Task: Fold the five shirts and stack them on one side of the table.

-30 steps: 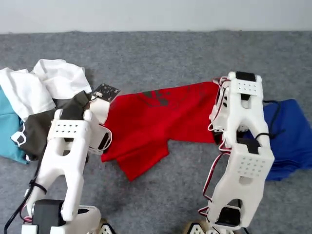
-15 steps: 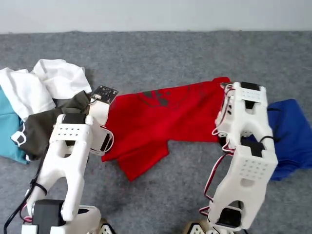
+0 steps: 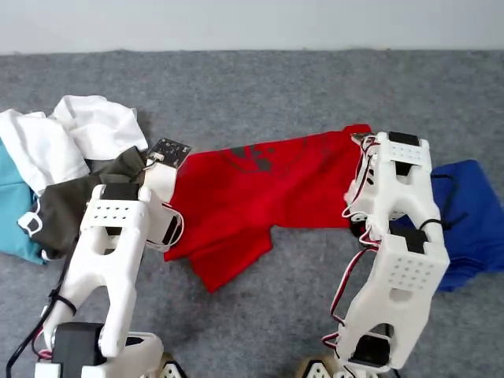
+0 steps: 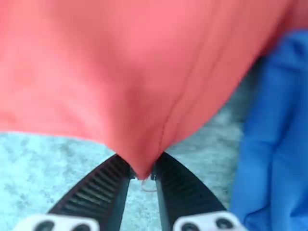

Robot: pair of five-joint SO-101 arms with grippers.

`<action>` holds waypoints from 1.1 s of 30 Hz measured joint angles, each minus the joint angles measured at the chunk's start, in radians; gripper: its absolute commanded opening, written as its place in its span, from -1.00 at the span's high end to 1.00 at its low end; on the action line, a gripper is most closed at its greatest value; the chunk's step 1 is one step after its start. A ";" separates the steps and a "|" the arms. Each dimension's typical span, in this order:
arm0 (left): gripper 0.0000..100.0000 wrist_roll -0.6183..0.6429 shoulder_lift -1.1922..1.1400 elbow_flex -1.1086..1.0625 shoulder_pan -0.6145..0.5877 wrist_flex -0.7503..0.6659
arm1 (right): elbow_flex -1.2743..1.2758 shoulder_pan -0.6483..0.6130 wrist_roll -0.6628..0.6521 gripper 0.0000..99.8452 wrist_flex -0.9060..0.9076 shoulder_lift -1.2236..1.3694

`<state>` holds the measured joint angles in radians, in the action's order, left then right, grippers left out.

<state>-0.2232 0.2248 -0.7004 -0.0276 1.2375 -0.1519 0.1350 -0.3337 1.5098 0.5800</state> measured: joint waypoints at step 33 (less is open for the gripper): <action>0.94 -0.003 -0.276 0.057 0.018 -0.038 | 0.000 -0.003 -0.006 0.98 0.086 -0.031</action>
<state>-0.2263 -0.0514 -0.6437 -0.0092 1.1991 -0.1519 0.1320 -0.3399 1.5957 0.5493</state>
